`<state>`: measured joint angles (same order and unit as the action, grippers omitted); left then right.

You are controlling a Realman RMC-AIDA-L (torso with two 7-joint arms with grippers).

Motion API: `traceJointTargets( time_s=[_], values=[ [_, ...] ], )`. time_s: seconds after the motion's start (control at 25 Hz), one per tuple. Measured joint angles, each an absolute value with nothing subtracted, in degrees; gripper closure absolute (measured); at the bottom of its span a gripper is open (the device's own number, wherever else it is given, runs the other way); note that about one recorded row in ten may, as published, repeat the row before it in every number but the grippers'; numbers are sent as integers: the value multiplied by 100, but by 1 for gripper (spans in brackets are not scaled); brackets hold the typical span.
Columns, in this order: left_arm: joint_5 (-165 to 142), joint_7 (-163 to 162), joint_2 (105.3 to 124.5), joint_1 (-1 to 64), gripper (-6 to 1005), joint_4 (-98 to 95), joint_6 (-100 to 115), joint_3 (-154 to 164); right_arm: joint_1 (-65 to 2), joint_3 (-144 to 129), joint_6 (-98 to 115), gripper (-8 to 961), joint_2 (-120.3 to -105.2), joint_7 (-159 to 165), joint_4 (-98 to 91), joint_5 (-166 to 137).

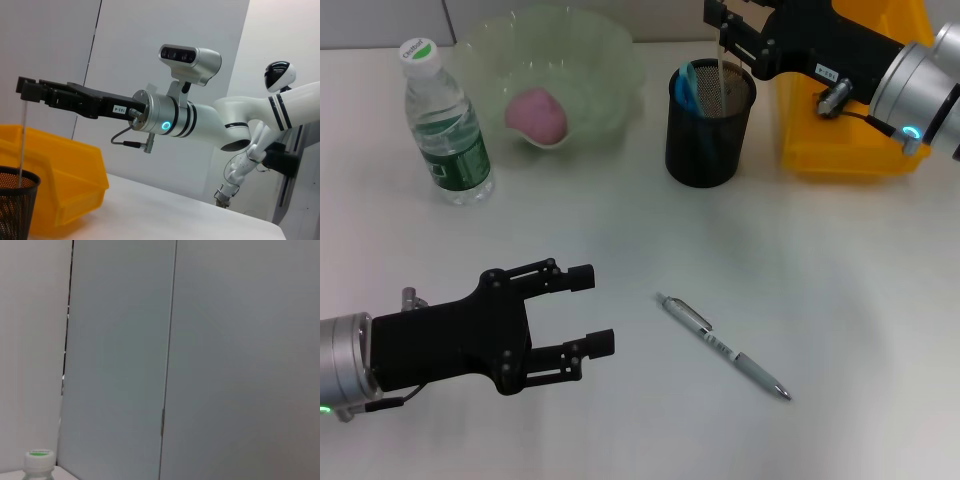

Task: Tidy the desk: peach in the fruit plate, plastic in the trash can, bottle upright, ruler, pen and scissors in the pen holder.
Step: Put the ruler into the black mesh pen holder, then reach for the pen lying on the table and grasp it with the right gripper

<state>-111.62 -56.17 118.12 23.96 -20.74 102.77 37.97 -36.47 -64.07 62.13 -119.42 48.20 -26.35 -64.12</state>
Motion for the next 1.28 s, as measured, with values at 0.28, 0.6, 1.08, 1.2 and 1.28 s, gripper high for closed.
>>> traceJointTargets(
  time_s=[0.28, 0.6, 1.08, 1.2, 1.28],
  values=[
    [-11162, -5616, 11812, 2389, 246, -2074, 10309, 3797, -3659, -6407, 6219, 469, -11941, 4856, -2637, -6411],
    [-11163, -5616, 11812, 2390, 246, -2074, 10329, 3797, -3647, -6407, 6196, 466, -11936, 4892, -2621, -6406],
    [-11181, -5609, 11812, 2374, 246, -2074, 10329, 3815, -3634, -6406, 6196, 240, -11935, 4933, -2608, -6406],
    [-11181, -5595, 11812, 2367, 246, -2075, 10329, 3815, -3635, -6407, 6196, 236, -11939, 4938, -2603, -6416],
    [-11181, -5593, 11812, 2366, 246, -2078, 10328, 3815, -3636, -6407, 6196, 234, -11940, 4993, -2601, -6438]
  ],
)
